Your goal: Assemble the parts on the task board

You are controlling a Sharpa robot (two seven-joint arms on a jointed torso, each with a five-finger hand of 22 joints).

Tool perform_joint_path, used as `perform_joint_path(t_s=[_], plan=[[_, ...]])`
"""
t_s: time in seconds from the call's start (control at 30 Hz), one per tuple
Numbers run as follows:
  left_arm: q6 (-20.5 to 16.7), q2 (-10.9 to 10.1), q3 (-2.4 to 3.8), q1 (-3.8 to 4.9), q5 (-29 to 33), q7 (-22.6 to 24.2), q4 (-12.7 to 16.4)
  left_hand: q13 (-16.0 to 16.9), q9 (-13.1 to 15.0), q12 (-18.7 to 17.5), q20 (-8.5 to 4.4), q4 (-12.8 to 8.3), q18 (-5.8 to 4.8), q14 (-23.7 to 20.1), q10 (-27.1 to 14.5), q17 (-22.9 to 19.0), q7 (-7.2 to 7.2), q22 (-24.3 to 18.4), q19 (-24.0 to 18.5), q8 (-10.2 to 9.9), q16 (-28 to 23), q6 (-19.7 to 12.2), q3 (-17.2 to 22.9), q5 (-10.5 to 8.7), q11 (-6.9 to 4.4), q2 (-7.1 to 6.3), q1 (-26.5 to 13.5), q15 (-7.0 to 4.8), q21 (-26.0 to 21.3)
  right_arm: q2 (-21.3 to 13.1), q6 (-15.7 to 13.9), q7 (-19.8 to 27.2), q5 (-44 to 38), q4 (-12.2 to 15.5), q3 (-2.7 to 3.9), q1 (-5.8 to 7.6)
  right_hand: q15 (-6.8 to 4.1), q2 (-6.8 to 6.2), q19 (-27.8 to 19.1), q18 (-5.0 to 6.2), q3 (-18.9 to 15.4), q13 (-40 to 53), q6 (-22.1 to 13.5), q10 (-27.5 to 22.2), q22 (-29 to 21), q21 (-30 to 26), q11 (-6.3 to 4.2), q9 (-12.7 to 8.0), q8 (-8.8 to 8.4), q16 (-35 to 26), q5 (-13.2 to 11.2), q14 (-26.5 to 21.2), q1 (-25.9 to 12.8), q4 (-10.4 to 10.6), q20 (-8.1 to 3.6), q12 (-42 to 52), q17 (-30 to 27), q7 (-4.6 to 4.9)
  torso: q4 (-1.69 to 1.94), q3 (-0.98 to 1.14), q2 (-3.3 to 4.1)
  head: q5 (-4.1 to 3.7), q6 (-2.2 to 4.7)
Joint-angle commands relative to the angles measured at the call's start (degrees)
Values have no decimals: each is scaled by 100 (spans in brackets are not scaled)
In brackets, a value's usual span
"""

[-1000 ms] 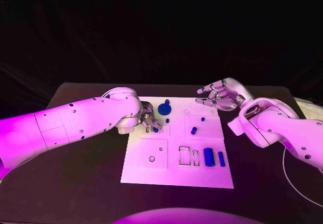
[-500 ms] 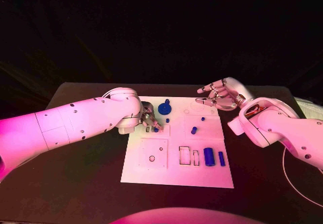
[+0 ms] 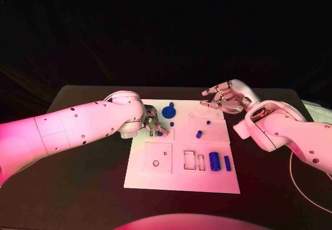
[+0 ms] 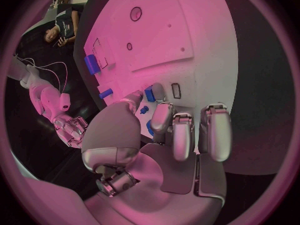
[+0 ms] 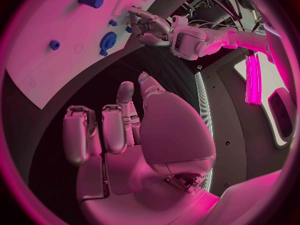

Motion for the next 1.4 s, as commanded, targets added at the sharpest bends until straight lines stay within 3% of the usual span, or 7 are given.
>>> perform_joint_path(t_s=[0.03,0.43,0.6,0.73,0.97,1.23,1.4], plan=[[-18,-45,5,-13,-42,-2,35,13,-5,37,-39,50,-67,603,40,1508,-10,676,144,-24,17,57,-130,-61,5,73,18,-56,33,7,-17,107,16,-4,0,-5,16,13,-42,107,-28,-19,21,-56,185,-29,3,7,-1,-35,-34,226,-77,14,15,-17,-15,4,-3,0,-1,-4,10],[-198,-225,187,29,123,18,215,-9,-6,10,-43,171,-61,603,37,1508,-9,655,133,-38,17,60,-475,-258,3,143,142,-59,13,16,-9,108,24,-33,-2,-8,18,11,-49,109,-61,-56,19,-77,175,-37,5,8,-1,-44,-55,224,-99,34,17,-55,-22,4,-2,2,0,-2,37],[-308,-292,300,135,403,26,239,-209,-24,-199,-30,208,-15,603,-111,1508,45,469,26,-111,17,-83,-715,-287,45,145,224,-38,-115,30,-5,109,27,-62,-5,-12,18,11,-49,109,-61,-56,19,-77,175,-37,5,8,-1,-44,-55,224,-99,34,17,-55,-22,4,-5,7,0,1,51],[-174,-292,341,306,511,11,92,-361,-57,-354,-5,207,15,603,-239,1508,100,341,-49,-193,17,-215,-883,-327,88,169,313,-10,-210,48,3,111,19,-86,-8,-31,19,11,-50,109,-68,-59,20,-78,173,-39,5,8,-1,-45,-57,224,-105,39,17,-56,-22,4,0,11,5,9,59],[301,-84,352,511,331,10,-527,-786,-465,-768,124,69,69,603,-579,1508,335,104,-193,-714,17,-608,-906,-273,284,265,989,144,-399,62,6,109,15,-105,-10,-46,19,13,-49,109,-72,-58,20,-77,175,-38,5,8,0,-42,-56,225,-107,41,17,-52,-18,4,-2,2,3,12,64],[621,261,334,571,207,37,-1300,-716,-604,-671,167,134,52,603,-529,1508,351,190,-141,-792,17,-525,-954,-275,304,278,1067,171,-349,77,14,106,14,-119,-10,-49,19,16,-47,109,-73,-62,20,-79,177,-37,4,8,0,-41,-52,226,-106,42,17,-55,-16,4,-6,2,7,23,79],[800,466,249,574,184,39,-1675,-703,-642,-640,168,176,47,603,-502,1508,329,225,-118,-775,17,-426,-984,-276,288,299,1079,162,-327,92,19,108,14,-122,-10,-49,18,25,-46,108,-76,-65,20,-80,178,-37,3,8,0,-42,-36,226,-100,44,17,-54,-15,3,-2,-1,6,34,81]])
